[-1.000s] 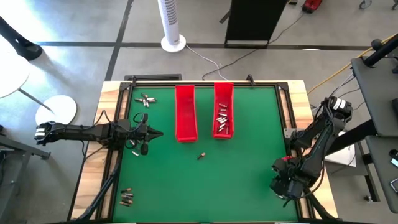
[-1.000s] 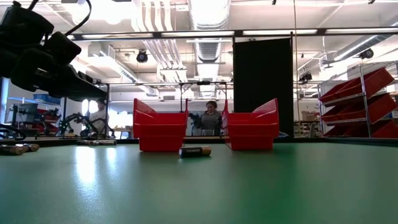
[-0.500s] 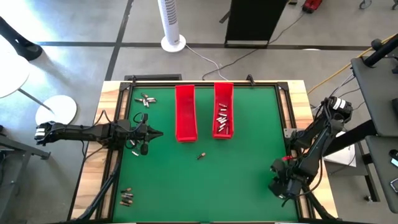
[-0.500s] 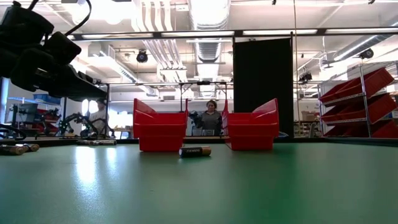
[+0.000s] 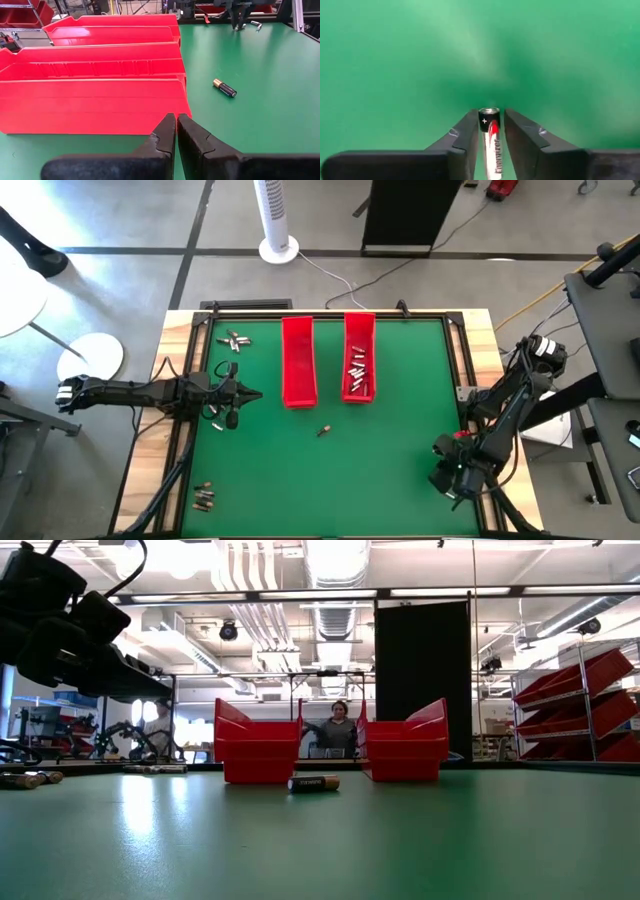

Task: Sort batteries
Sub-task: Put the silver battery into the right red bin

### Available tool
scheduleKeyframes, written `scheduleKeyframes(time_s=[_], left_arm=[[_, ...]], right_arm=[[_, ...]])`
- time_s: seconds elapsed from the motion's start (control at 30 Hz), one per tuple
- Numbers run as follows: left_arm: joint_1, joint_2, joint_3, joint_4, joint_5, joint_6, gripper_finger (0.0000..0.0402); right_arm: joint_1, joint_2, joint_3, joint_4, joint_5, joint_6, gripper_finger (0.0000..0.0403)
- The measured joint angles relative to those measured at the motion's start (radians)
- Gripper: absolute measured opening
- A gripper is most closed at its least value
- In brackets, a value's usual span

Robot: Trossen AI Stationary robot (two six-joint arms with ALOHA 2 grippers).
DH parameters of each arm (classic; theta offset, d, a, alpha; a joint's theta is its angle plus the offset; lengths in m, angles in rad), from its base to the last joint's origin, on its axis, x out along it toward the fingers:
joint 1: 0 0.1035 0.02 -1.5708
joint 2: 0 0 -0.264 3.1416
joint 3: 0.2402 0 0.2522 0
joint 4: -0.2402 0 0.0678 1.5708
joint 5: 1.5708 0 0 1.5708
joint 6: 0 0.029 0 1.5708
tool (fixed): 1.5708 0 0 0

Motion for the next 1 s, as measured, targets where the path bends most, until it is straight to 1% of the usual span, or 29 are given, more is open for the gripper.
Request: scheduleKeyframes(time_s=[0.1, 0.17, 0.3, 0.43, 0.57, 0.77, 0.9, 1.0], left_arm=[[0.000, 0.000, 0.000, 0.000, 0.000, 0.000, 0.0000], [0.000, 0.000, 0.000, 0.000, 0.000, 0.000, 0.0000], [0.000, 0.000, 0.000, 0.000, 0.000, 0.000, 0.0000], [0.000, 0.000, 0.000, 0.000, 0.000, 0.000, 0.0000], [0.000, 0.000, 0.000, 0.000, 0.000, 0.000, 0.0000], [0.000, 0.000, 0.000, 0.000, 0.000, 0.000, 0.0000], [0.000, 0.000, 0.000, 0.000, 0.000, 0.000, 0.0000], [0.000, 0.000, 0.000, 0.000, 0.000, 0.000, 0.0000]], right_arm=[[0.000, -0.001, -0.011, 0.012, -0.048, -0.010, 0.0058], [0.001, -0.002, -0.013, 0.017, -0.058, -0.036, 0.0052], [0.002, -0.002, -0.013, 0.019, -0.061, -0.107, 0.0056], [0.002, -0.002, -0.015, 0.019, -0.064, -0.146, 0.0063], [0.002, -0.002, -0.017, 0.020, -0.063, -0.183, 0.0053], [-0.003, -0.002, -0.018, 0.019, 0.012, -0.234, 0.0030], [-0.033, -0.002, -0.016, 0.019, 0.050, -0.268, 0.0025], [-0.074, 0.002, -0.003, 0.014, 0.094, -0.345, 0.0023]])
